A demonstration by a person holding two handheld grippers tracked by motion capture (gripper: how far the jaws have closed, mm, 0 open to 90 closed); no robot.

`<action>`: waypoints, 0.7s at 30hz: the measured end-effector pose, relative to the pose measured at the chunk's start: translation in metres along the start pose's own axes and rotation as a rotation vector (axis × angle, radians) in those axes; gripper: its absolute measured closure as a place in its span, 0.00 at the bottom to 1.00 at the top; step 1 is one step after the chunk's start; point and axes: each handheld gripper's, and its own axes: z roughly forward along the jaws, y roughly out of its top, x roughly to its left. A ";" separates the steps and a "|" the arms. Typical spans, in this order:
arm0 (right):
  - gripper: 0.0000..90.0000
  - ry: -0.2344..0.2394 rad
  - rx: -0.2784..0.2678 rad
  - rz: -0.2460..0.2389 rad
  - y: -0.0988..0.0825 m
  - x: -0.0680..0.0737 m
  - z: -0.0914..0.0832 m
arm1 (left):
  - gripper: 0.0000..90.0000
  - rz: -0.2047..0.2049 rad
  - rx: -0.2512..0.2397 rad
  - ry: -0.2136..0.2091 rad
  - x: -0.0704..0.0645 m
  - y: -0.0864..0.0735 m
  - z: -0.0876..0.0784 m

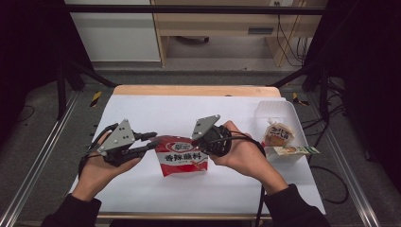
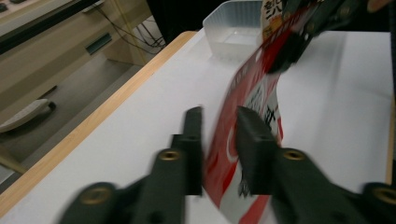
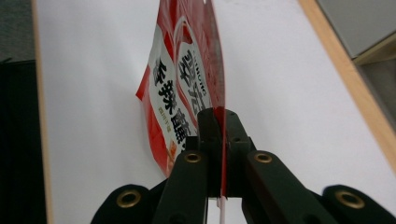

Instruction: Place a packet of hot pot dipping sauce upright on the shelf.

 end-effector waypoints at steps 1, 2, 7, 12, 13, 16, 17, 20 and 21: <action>1.00 -0.008 -0.005 -0.003 0.000 -0.002 -0.003 | 0.64 -0.014 -0.003 -0.001 0.001 -0.004 -0.002; 1.00 -0.014 -0.005 -0.003 0.001 -0.003 -0.005 | 0.56 -0.025 -0.002 -0.001 0.001 -0.008 -0.003; 1.00 -0.054 -0.010 -0.015 0.000 -0.014 -0.016 | 0.37 -0.082 0.042 0.014 0.002 -0.035 -0.001; 1.00 -0.096 -0.023 -0.033 -0.002 -0.023 -0.027 | 0.28 -0.124 0.090 0.009 -0.001 -0.060 0.008; 1.00 -0.104 -0.023 -0.033 -0.002 -0.024 -0.029 | 0.27 -0.127 0.098 0.008 -0.002 -0.064 0.010; 1.00 -0.117 -0.026 -0.035 -0.004 -0.029 -0.034 | 0.23 -0.138 0.111 0.016 -0.003 -0.073 0.015; 1.00 -0.123 -0.024 -0.033 -0.005 -0.030 -0.035 | 0.22 -0.146 0.118 0.015 -0.004 -0.077 0.017; 1.00 -0.134 -0.025 -0.030 -0.008 -0.036 -0.039 | 0.19 -0.161 0.125 0.024 -0.005 -0.087 0.020; 1.00 -0.137 -0.031 -0.025 -0.009 -0.037 -0.041 | 0.18 -0.168 0.121 0.028 -0.006 -0.091 0.021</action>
